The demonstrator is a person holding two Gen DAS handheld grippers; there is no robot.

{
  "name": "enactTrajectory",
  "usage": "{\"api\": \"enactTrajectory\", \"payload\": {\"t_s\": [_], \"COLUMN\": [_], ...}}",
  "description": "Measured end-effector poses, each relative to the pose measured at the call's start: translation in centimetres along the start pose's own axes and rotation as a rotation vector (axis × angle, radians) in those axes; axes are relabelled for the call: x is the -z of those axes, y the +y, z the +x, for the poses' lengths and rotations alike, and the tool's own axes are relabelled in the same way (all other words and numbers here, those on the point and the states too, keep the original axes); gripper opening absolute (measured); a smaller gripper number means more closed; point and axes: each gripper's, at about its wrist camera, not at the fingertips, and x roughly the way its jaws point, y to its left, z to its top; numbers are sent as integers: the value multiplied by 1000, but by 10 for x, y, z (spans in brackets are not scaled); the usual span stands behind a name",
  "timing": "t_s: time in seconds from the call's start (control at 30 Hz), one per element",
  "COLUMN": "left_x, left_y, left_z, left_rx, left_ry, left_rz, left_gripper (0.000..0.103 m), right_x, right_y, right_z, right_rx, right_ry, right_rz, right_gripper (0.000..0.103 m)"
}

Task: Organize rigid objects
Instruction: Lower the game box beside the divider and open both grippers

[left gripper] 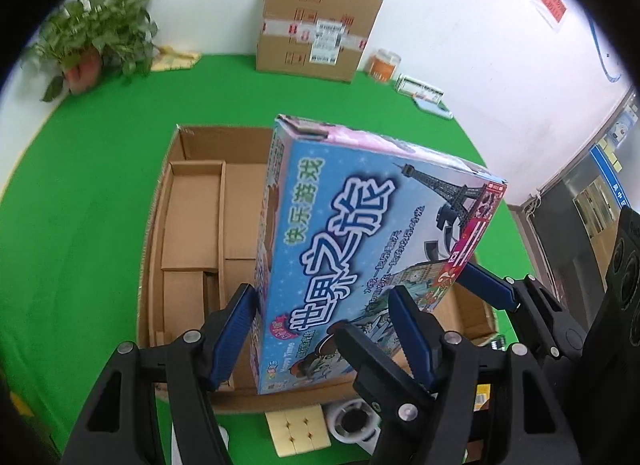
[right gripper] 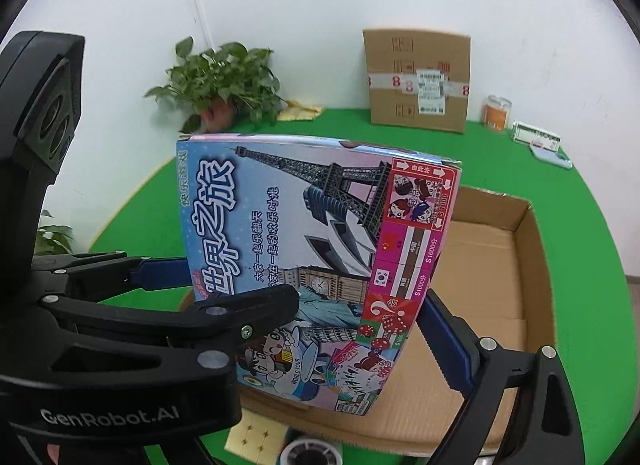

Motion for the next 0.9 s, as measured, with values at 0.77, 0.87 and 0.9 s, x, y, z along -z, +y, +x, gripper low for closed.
{"api": "enactTrajectory", "payload": {"t_s": [0.77, 0.87, 0.9], "left_x": [13, 8, 8], "left_y": [43, 48, 49], "left_z": [83, 63, 55], "left_rx": [-51, -39, -43], "left_ry": [282, 205, 180], "left_rz": [-70, -81, -80], "left_gripper": [65, 66, 67], "right_x": [37, 46, 47], "right_y": [-7, -18, -21], "right_z": [149, 155, 152], "right_rx": [-35, -76, -85], "right_ry": [452, 483, 467], "right_rz": [138, 223, 235], "right_gripper": [91, 88, 88]}}
